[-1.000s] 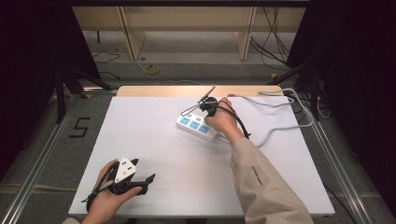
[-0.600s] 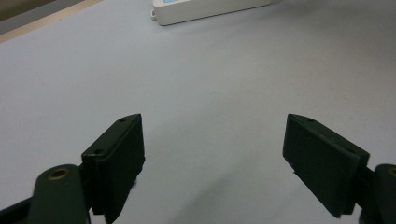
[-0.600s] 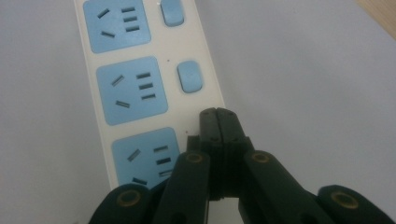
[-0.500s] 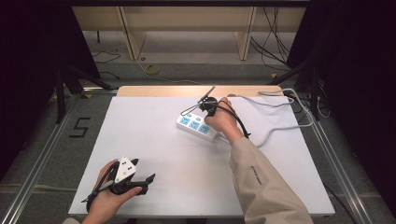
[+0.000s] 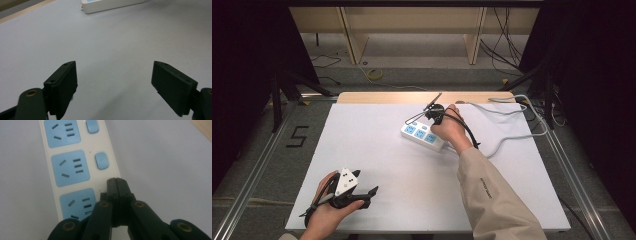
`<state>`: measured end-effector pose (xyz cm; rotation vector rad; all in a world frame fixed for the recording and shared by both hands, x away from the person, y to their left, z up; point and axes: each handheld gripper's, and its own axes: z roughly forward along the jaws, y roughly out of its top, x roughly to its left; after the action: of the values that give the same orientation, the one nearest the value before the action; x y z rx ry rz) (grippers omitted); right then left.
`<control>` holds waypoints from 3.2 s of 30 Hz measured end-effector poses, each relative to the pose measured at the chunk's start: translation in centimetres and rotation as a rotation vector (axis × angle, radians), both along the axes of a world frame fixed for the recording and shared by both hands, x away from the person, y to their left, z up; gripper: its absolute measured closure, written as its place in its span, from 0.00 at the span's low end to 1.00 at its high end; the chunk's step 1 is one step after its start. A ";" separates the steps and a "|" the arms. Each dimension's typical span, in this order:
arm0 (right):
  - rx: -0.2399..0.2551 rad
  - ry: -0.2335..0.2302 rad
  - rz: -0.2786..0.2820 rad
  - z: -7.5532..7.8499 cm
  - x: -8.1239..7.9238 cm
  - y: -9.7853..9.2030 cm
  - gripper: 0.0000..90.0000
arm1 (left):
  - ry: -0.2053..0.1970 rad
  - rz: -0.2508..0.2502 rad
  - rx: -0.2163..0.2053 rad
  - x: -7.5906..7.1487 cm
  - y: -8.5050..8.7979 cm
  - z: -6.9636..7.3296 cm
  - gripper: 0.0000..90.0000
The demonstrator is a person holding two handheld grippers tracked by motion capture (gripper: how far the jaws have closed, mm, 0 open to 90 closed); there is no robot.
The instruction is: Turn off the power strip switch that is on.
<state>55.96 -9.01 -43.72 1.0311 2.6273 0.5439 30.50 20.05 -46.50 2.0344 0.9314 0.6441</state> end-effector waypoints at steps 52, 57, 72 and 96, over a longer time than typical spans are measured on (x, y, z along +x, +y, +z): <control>0.078 -0.038 -0.003 0.6 -0.6 -0.7 1.00 | 0.003 0.002 -0.004 0.1 0.0 0.0 0.23; 0.110 -0.094 -0.019 1.2 -1.2 -1.7 1.00 | 0.002 0.003 -0.004 0.0 0.0 0.0 0.23; 0.283 -0.149 -0.025 0.9 -7.1 -6.9 0.74 | 0.006 0.010 -0.006 0.0 0.1 -0.1 0.23; 0.515 -0.262 -0.008 -1.6 -20.0 -15.7 0.50 | 0.011 0.028 -0.005 0.1 0.3 -0.1 0.23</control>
<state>36.00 -24.67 -45.30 1.0136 2.2987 1.3034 30.62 20.33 -46.62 2.0256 0.9683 0.6462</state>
